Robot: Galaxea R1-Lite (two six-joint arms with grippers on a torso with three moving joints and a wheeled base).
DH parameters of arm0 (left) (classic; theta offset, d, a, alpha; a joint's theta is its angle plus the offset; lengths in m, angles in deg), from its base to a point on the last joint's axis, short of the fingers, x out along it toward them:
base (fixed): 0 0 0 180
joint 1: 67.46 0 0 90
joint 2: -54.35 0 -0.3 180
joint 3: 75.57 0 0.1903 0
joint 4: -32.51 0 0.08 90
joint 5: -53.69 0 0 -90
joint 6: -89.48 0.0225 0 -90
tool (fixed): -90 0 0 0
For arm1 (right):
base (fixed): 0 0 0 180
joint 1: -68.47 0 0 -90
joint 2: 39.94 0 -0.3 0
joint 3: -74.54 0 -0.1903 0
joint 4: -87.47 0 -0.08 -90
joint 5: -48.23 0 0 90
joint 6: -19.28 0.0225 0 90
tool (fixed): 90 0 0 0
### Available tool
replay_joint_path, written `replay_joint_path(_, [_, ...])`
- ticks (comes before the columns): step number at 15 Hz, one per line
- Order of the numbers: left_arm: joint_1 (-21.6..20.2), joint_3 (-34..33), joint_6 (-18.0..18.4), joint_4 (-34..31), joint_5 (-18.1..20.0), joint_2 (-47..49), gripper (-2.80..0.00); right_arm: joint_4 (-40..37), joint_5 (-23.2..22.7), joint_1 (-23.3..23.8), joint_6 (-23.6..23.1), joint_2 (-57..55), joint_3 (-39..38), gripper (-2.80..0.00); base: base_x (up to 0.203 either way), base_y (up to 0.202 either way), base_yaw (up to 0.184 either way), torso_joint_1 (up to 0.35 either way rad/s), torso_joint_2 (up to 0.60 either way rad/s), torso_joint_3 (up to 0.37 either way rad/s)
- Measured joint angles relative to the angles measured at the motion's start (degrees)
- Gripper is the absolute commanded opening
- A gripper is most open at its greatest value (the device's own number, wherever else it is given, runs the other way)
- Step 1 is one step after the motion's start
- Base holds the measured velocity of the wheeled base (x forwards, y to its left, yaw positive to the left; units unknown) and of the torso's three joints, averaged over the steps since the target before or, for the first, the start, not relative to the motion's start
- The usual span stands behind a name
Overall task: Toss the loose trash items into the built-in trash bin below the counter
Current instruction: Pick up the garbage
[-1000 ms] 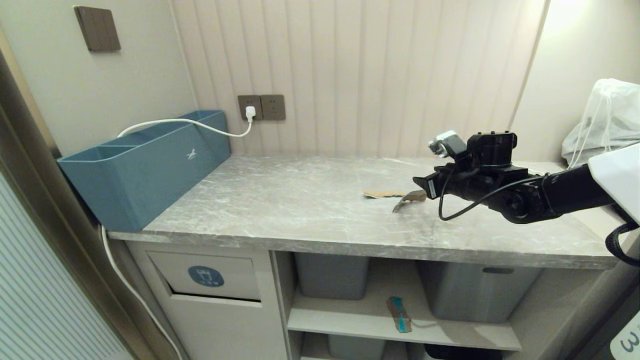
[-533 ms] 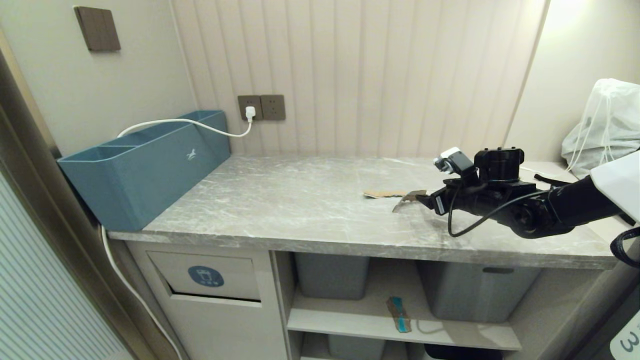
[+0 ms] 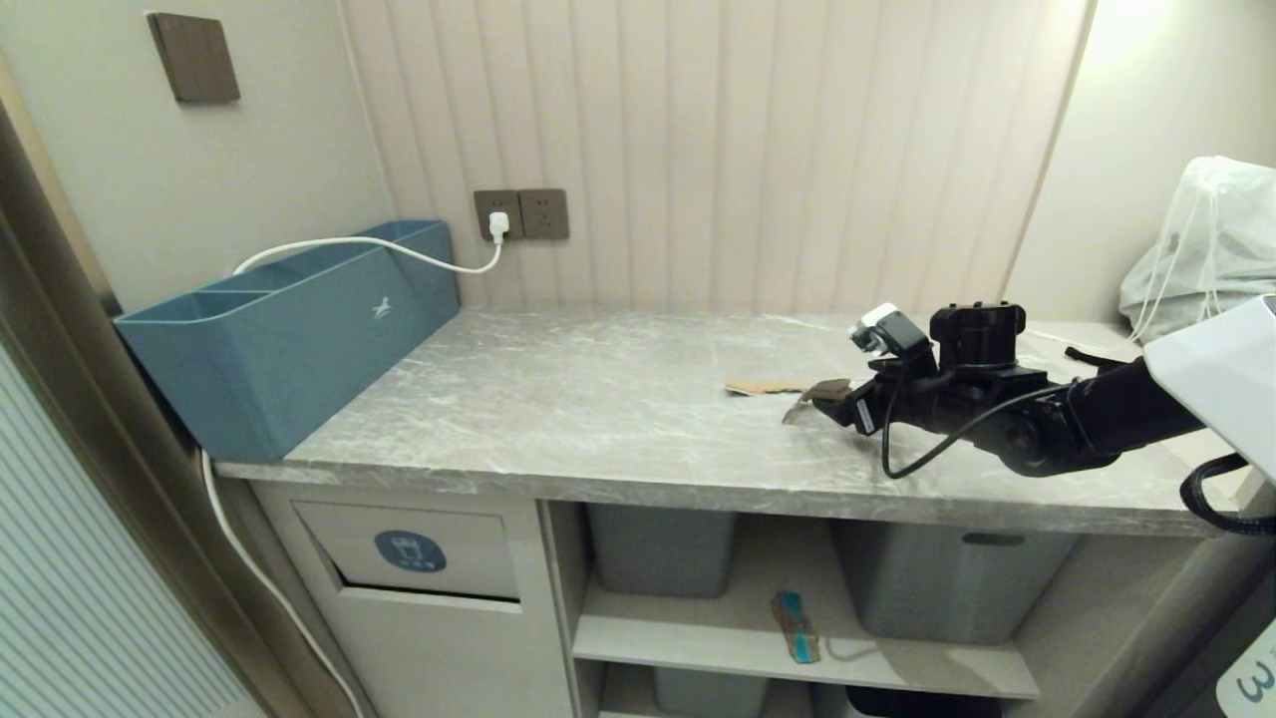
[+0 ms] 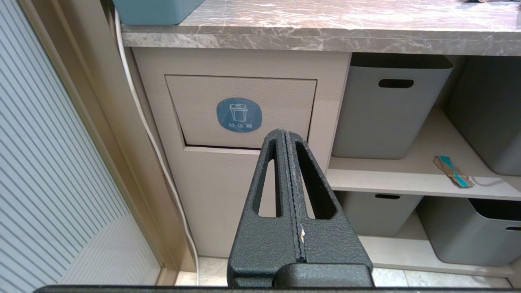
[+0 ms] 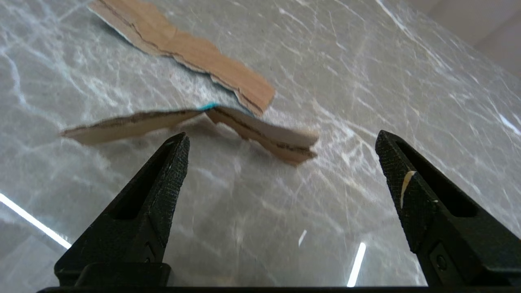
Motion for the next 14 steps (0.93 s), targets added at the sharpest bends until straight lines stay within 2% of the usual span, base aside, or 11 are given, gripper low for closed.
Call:
replay_joint_path(6, [0.0, 0.0, 0.0, 0.0, 0.0, 0.0, -2.80, -0.5, -2.0, 0.0, -0.2, -3.8, 6.7, 0.00, 0.000, 0.000, 0.000, 0.000, 0.00, 0.000])
replay_joint_path(13, [0.0, 0.0, 0.0, 0.0, 0.0, 0.0, -2.80, -3.2, -2.9, -0.4, -0.7, -4.9, 7.8, 0.00, 0.000, 0.000, 0.000, 0.000, 0.00, 0.000])
replay_joint_path(14, [0.0, 0.0, 0.0, 0.0, 0.0, 0.0, -2.80, -3.9, -3.2, -0.5, -0.9, -4.9, 8.1, -2.80, 0.000, 0.000, 0.000, 0.000, 0.00, 0.000])
